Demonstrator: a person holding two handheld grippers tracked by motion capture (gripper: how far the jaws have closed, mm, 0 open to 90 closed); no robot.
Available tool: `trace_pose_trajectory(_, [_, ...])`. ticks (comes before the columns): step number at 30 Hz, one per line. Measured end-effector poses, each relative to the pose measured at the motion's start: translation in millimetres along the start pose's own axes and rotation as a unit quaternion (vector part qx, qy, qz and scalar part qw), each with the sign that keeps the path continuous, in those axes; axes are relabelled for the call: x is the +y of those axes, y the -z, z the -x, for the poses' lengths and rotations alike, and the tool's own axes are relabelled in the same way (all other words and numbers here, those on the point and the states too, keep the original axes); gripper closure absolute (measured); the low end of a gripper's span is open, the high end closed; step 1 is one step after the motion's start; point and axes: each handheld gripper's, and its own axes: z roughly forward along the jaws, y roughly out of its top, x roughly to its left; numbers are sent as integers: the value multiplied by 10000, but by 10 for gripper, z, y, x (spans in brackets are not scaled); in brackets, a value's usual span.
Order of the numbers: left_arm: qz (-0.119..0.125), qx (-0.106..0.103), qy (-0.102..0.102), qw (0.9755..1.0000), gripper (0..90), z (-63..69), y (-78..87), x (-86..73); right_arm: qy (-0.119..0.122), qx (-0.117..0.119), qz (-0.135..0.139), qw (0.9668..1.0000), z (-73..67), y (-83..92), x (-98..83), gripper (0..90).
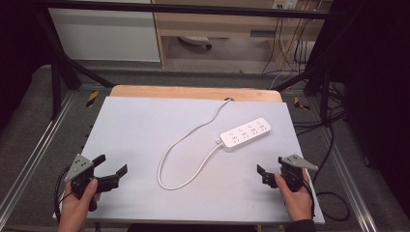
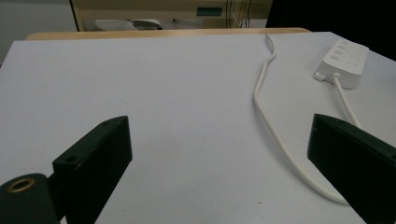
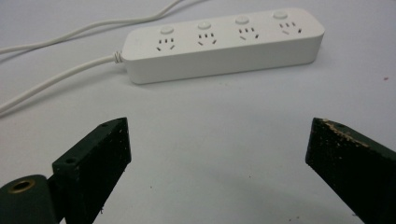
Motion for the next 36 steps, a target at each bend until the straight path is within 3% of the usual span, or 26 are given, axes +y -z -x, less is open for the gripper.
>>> trace_pose_trajectory(4, [0,-35,38,10000,61,4,-11,-4,159,22,160,9997,-35,0,21,83])
trace_pose_trajectory(8, [0,-17,48,10000,60,6,-18,-5,248,62,70,9996,-61,-27,23,89])
trace_pose_trajectory(16, [-6,16,87,10000,55,-7,-16,-7,229,121,13,9997,-72,-17,29,61])
trace_pose_trajectory(25, [37,83,-76,9999,55,9,-30,-3,181,268,31,9995,-75,-31,79,41])
trace_pose_trajectory(30, [65,121,-117,9998,55,9,-56,-4,288,508,111,9982,-115,-73,137,38])
trace_pose_trajectory(36, [39,142,-98,9998,55,-33,-74,-18,318,502,337,9977,-144,-79,242,70])
